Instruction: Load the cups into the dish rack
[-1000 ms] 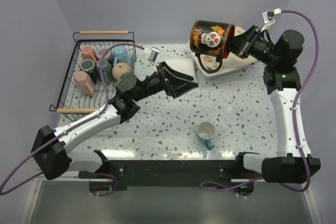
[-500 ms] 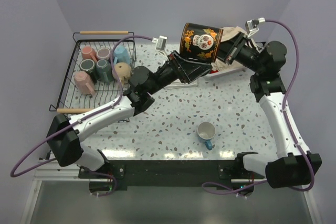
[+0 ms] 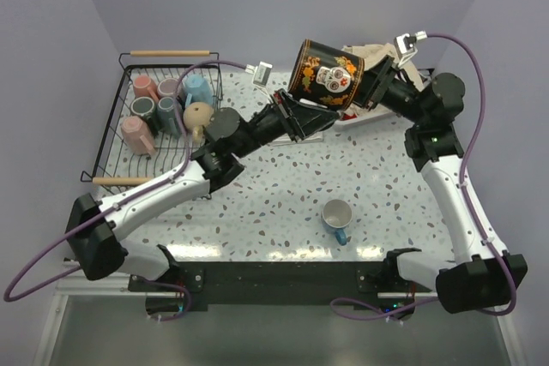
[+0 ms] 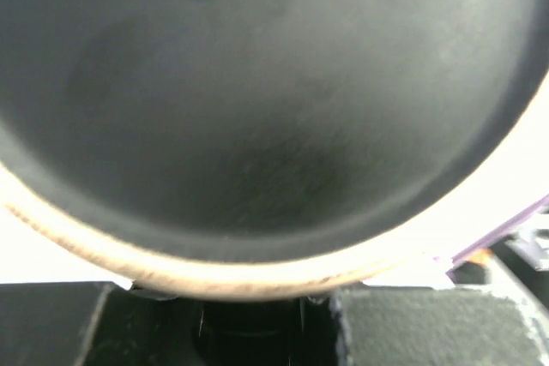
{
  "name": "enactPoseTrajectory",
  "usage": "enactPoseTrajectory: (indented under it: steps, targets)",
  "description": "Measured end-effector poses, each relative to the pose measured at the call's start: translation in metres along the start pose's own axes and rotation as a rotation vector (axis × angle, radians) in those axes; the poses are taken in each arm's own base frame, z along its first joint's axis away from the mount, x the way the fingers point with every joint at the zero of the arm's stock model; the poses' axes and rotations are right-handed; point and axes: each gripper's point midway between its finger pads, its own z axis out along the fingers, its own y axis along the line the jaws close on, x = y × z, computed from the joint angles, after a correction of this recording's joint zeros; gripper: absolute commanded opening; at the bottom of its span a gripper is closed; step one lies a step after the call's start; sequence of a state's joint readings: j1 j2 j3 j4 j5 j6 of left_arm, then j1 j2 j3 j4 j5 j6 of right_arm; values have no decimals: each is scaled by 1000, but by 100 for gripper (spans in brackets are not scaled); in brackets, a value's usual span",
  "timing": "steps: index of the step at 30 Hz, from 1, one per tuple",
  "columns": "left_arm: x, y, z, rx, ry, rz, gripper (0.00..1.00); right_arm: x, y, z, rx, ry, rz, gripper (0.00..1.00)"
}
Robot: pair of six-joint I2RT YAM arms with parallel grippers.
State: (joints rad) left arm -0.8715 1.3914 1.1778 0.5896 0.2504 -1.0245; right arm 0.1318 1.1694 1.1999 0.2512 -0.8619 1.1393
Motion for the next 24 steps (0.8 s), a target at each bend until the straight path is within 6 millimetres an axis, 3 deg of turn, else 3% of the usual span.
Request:
enactPoseTrajectory:
  steps: [3, 7, 12, 18, 21, 24]
  targets:
    - [-9, 16, -24, -87, 7, 51, 0, 9, 0, -6, 12, 31, -87, 83]
    - [-37, 44, -68, -246, -23, 112, 0, 18, -6, -15, 52, 67, -208, 86]
    - [-64, 71, -127, -512, -75, 230, 0, 35, -31, -27, 129, 137, -319, 87]
    - [-70, 105, -197, -850, -59, 347, 0, 72, -104, -56, 266, 213, -344, 91]
    - [-85, 136, -231, -1039, -70, 386, 0, 86, -143, -74, 348, 231, -318, 91]
    - [-101, 163, -262, -1195, -90, 398, 0, 89, -168, -89, 401, 227, -303, 91]
